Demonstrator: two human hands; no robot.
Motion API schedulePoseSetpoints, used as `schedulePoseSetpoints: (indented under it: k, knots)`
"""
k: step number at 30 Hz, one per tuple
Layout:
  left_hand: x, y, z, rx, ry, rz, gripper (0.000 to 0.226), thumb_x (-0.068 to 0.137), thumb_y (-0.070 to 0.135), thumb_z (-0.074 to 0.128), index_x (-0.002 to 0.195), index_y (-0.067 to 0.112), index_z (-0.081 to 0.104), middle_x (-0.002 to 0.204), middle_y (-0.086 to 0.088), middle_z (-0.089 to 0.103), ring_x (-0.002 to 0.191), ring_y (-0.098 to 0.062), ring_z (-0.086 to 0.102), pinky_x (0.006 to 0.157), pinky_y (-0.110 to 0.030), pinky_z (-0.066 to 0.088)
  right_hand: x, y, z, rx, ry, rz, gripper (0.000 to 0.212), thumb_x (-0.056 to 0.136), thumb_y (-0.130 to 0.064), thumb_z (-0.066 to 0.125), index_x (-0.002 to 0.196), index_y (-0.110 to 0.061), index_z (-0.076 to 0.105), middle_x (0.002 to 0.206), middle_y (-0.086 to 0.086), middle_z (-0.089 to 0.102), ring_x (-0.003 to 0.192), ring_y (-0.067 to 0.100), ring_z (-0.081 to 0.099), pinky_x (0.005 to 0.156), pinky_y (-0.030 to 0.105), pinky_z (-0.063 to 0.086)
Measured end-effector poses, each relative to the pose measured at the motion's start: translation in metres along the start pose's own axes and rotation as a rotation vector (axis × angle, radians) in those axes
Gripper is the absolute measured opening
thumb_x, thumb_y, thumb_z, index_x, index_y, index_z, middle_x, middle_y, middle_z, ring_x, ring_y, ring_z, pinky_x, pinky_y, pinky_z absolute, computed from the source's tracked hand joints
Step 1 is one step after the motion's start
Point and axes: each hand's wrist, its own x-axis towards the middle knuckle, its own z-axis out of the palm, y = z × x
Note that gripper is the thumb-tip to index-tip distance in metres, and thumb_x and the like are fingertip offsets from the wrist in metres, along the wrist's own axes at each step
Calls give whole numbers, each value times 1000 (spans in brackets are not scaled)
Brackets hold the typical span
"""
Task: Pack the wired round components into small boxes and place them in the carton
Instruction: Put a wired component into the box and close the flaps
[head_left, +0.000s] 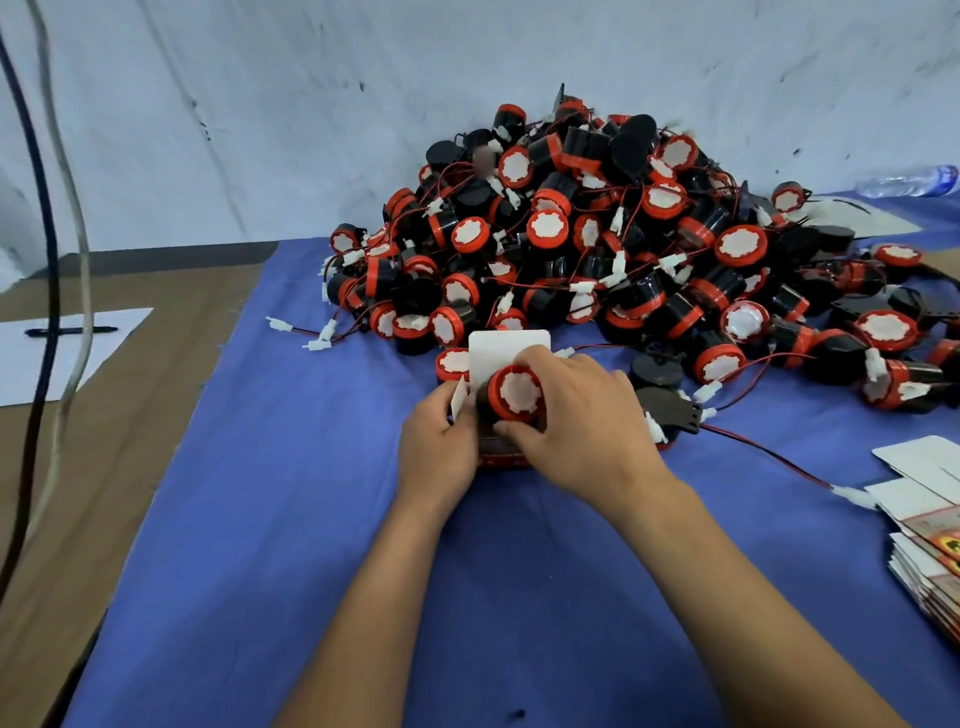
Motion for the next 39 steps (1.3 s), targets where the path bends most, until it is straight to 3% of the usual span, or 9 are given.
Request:
schedulePoseSetpoints:
  k: [6,10,14,19,24,28,32,36,39]
  knots:
    - [0,12,-4,-198,-48,-121,39,88,44,47,93,13,71,94,-2,75,91,-23,67,93,-57,54,7,-6,-15,-153,-187,-52,34,89,-35,65,121,-24,61,108,3,46,109,27,34,88,41,47]
    - [-3,12,-3,-127,-101,-62,19,89,32,65,102,21,73,97,2,78,95,-22,72,88,-56,58,2,-17,-4,-308,-179,-93,35,96,-31,56,129,-20,54,119,3,52,120,29,34,77,35,36]
    - [-4,9,-2,-107,-78,-22,24,81,35,68,96,17,71,89,-1,76,86,-25,71,81,-54,58,-4,-10,-16,-159,-81,-10,36,95,-37,62,128,-21,56,126,5,41,116,26,36,91,36,48]
    - [1,3,1,-81,-68,-60,15,88,25,80,101,22,73,95,5,77,92,-18,72,83,-48,61,4,-4,-48,-134,-97,167,6,85,-7,58,89,-12,58,90,8,61,73,28,55,58,35,44]
    - [-1,-1,5,-44,-68,18,9,90,15,76,90,18,67,84,2,72,77,-17,64,66,-32,54,8,-42,-33,-124,-151,56,35,86,-1,60,65,-16,36,70,1,37,64,22,44,58,33,35]
    - [0,0,5,27,-62,64,25,89,10,72,76,24,57,71,12,61,63,-6,52,55,-11,38,17,-42,-18,-90,-173,60,23,88,3,59,77,-12,46,70,0,34,57,14,35,58,29,39]
    - [2,1,10,-3,-58,25,28,87,10,75,73,25,57,66,10,60,61,-9,50,56,-22,42,20,-40,-11,-112,-38,43,19,90,0,59,86,-15,46,76,2,49,64,18,34,47,26,19]
    - [3,1,11,11,-56,1,16,88,21,80,94,25,67,86,11,69,80,-10,64,64,-24,51,20,-28,-1,-88,35,67,8,94,-9,61,97,-15,65,104,7,60,85,25,52,64,28,28]
    - [3,0,11,-1,-54,-14,15,89,20,78,93,24,64,86,8,69,79,-12,63,63,-23,49,17,-32,0,-82,-5,61,6,95,-10,62,94,-16,63,98,5,56,78,24,51,64,30,32]
